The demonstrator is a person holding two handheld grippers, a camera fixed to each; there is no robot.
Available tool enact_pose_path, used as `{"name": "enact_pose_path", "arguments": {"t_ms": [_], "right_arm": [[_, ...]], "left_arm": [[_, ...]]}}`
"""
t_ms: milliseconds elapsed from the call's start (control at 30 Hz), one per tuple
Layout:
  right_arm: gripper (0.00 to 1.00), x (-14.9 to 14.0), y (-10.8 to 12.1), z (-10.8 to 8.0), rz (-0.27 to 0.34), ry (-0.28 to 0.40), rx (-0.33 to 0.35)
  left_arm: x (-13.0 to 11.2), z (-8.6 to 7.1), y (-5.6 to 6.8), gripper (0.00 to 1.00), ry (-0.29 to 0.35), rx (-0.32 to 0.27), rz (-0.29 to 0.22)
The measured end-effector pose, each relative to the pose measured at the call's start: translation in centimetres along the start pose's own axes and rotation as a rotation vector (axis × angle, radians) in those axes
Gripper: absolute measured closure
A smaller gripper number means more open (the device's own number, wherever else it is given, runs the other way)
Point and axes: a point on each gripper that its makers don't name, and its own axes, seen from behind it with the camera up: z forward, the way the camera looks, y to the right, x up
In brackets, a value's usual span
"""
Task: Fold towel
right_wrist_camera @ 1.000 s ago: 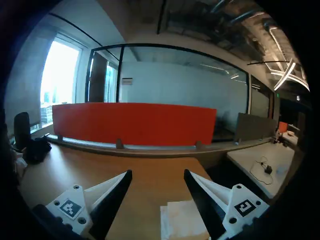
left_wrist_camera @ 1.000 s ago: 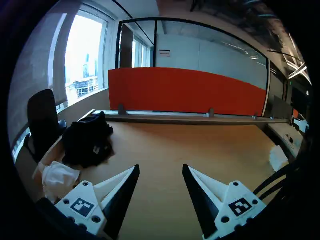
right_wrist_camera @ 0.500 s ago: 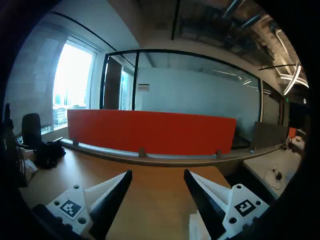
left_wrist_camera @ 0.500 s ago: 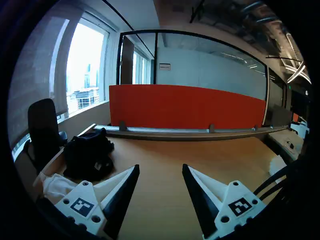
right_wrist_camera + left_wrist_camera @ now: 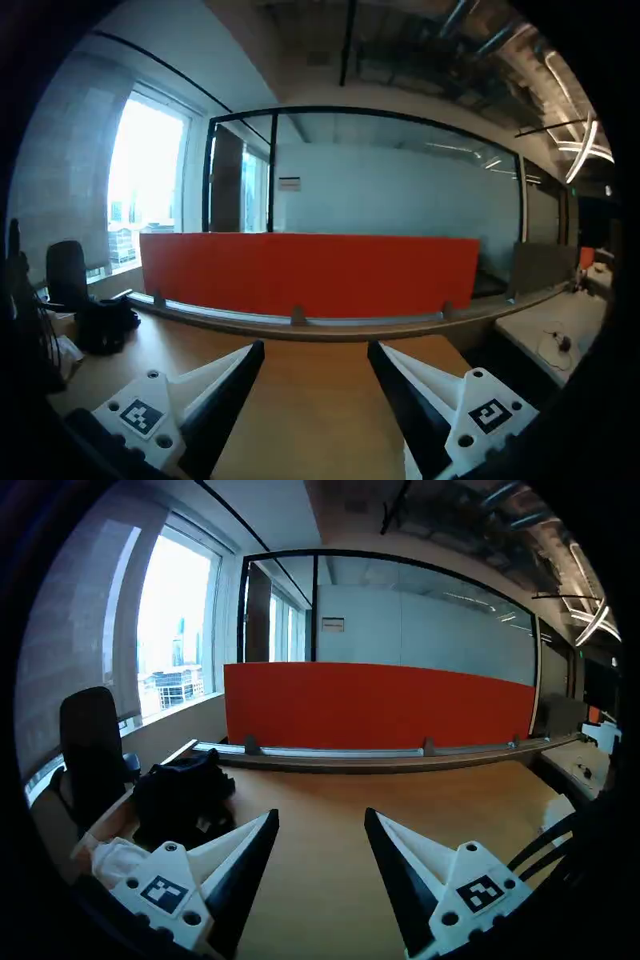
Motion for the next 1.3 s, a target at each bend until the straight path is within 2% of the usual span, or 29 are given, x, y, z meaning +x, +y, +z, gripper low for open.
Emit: {"name": "enact_pose_path", "arguments": {"t_ms": [167, 400, 667, 900, 1300], "right_arm": [[0.00, 0.1, -0.2, -0.2, -0.006, 0.009, -0.005], [0.00, 0.6, -0.2, -0.5, 0.006, 0.006, -0.018], [0.00, 0.8, -1.1, -1.1, 0.038, 0.004, 0.001], [0.00, 0.8, -1.8, -1.6, 0.037, 0.013, -0.006], [0.00, -0.1, -3.9, -2.2, 0.057, 0.044, 0.016]], "left_arm": [[0.0, -0.1, 0.0, 0.22, 0.009, -0.001, 0.006], [-0.3, -0.4, -0.4, 0.22, 0.016, 0.005, -0.026], [0.5, -0.6, 0.0, 0.22, 0.057, -0.008, 0.013], [0.0, -0.8, 0.4, 0.22, 0.079, -0.033, -0.001], [-2.2, -1.1, -0.2, 0.22, 0.164, -0.038, 0.070]]}}
